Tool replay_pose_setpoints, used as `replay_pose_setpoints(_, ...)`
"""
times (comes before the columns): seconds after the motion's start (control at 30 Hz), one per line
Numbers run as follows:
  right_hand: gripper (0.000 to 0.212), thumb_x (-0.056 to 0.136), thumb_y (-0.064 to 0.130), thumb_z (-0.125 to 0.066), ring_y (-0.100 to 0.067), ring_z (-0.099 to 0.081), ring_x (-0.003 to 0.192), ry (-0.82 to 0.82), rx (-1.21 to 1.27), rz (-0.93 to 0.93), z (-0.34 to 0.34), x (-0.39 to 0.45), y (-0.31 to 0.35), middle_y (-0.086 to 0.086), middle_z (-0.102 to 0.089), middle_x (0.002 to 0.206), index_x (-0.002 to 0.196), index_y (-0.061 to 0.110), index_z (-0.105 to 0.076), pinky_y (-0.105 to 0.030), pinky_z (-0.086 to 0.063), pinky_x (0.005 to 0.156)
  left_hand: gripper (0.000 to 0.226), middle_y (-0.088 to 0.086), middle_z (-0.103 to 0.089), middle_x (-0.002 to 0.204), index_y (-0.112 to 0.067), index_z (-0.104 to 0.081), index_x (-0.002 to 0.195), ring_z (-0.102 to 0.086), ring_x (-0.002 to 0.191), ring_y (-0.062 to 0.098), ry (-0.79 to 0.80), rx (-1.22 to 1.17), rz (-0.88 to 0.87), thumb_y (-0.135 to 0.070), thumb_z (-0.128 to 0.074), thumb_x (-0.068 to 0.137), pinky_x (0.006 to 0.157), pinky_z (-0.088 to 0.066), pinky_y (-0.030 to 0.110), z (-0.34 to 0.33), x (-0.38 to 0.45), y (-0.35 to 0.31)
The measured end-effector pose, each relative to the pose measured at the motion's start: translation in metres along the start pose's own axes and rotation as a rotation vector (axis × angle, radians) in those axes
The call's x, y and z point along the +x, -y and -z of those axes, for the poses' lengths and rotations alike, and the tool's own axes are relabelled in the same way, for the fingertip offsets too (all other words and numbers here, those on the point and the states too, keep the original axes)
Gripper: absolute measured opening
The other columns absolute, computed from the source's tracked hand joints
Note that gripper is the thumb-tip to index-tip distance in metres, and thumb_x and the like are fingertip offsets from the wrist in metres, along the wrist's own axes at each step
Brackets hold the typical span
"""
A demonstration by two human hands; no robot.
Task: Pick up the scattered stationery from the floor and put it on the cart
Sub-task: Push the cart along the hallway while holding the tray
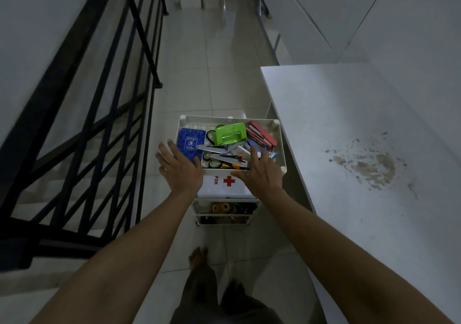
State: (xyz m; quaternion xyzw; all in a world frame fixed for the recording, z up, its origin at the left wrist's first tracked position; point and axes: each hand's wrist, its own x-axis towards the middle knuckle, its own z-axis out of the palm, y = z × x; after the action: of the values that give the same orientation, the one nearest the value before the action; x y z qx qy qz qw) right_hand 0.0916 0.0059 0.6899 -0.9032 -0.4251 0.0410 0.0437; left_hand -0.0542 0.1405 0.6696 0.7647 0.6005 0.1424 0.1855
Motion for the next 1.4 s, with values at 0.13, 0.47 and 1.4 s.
replay_pose_setpoints(0.13, 0.097, 0.076, 0.079, -0.047, -0.032, -0.061, 0.104, -0.003, 0.002, -0.003, -0.002, -0.004, 0.0, -0.018, -0.044, 0.139, 0.146, 0.019, -0.019, -0.041, -0.054, 0.08, 0.103, 0.022, 0.0, 0.157, -0.004, 0.003, 0.15, -0.012, 0.143, 0.042, 0.013, -0.194, 0.167, -0.044, -0.062, 0.082, 0.109, -0.027, 0.054, -0.007, -0.026, -0.022)
replay_pose_setpoints(0.47, 0.097, 0.073, 0.087, -0.032, -0.026, -0.065, 0.097, -0.07, 0.14, 0.034, 0.001, -0.016, -0.013, -0.007, -0.056, 0.128, 0.142, 0.019, -0.027, -0.042, -0.057, 0.074, 0.087, 0.019, 0.016, 0.158, -0.005, 0.002, 0.152, 0.006, 0.139, 0.055, 0.118, -0.222, 0.077, -0.031, -0.055, 0.091, 0.111, -0.03, 0.057, -0.011, -0.032, -0.018)
replay_pose_setpoints(1.4, 0.057, 0.091, 0.058, -0.03, -0.035, -0.048, 0.104, 0.017, 0.047, 0.051, 0.0, -0.033, -0.058, -0.015, -0.048, 0.123, 0.144, 0.037, -0.028, -0.043, -0.045, 0.086, 0.087, 0.011, 0.028, 0.156, -0.021, 0.013, 0.152, 0.017, 0.14, 0.05, 0.413, -0.093, -0.297, -0.007, -0.05, 0.093, 0.114, -0.012, 0.055, 0.021, 0.01, 0.013)
